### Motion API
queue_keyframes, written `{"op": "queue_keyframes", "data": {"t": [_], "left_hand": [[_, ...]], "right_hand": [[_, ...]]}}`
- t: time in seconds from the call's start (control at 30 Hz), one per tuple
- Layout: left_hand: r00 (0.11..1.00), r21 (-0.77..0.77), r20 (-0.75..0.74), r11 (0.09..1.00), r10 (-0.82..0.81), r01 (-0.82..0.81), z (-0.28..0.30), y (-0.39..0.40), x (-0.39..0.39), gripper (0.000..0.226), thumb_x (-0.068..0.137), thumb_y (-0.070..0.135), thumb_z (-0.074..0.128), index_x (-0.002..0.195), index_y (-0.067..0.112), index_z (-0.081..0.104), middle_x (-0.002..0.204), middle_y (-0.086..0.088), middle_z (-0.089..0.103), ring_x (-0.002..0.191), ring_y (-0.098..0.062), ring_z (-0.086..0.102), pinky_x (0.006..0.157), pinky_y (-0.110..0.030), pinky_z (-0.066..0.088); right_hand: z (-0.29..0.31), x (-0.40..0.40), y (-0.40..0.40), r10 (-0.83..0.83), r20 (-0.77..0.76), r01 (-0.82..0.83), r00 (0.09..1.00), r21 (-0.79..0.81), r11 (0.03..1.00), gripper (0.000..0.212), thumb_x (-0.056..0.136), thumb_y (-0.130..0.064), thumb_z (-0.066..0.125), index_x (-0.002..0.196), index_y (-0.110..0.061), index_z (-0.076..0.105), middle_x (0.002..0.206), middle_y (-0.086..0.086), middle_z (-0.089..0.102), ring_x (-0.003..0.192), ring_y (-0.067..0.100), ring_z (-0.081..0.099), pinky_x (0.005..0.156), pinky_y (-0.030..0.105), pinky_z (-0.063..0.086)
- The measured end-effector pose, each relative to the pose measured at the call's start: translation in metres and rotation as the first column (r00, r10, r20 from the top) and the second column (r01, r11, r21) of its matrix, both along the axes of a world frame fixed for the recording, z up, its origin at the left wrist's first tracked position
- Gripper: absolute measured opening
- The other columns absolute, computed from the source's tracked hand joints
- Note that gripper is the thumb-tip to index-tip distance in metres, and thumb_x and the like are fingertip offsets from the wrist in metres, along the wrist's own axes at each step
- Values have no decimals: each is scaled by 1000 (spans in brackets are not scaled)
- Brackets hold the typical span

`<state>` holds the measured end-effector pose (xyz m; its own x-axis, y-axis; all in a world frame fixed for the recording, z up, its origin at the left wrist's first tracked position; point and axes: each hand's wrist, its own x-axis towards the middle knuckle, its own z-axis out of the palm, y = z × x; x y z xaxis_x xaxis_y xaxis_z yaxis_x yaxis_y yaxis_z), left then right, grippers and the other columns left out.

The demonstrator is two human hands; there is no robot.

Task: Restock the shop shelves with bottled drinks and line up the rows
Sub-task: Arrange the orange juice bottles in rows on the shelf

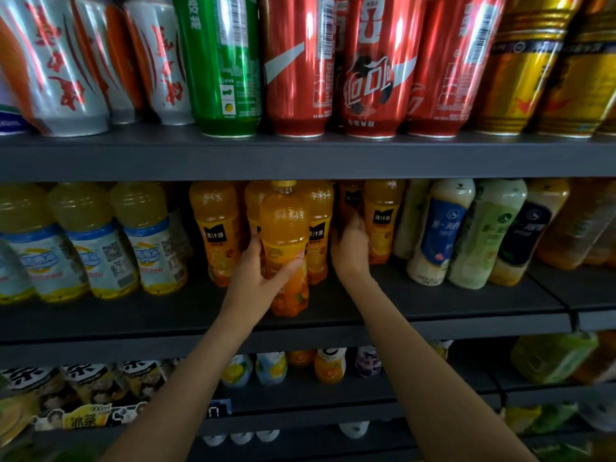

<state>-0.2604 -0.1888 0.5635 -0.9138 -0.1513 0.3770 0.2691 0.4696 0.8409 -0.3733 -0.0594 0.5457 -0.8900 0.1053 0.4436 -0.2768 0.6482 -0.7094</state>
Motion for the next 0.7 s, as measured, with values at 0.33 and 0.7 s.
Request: {"op": "queue_keyframes", "data": {"t": [0.33, 0.7], "left_hand": [[999, 37, -7, 999, -32, 32, -1, -3, 0, 68, 74, 42, 59, 135, 23, 35, 119, 12, 50, 112, -7, 49, 96, -32, 45], [999, 95, -21, 995, -37, 39, -4, -1, -3, 70, 70, 45, 57, 134, 28, 35, 111, 30, 44, 98, 19, 45, 86, -13, 40]], "right_hand": [[19, -47, -9, -176, 329, 168, 928, 53, 984, 47, 95, -4, 41, 137, 5, 22, 141, 22, 34, 129, 30, 39, 107, 32, 30], [9, -56, -4, -231, 228, 256, 946, -88, 963, 49, 90, 0, 50, 135, -4, 30, 134, 19, 46, 125, 30, 47, 106, 37, 39]]}}
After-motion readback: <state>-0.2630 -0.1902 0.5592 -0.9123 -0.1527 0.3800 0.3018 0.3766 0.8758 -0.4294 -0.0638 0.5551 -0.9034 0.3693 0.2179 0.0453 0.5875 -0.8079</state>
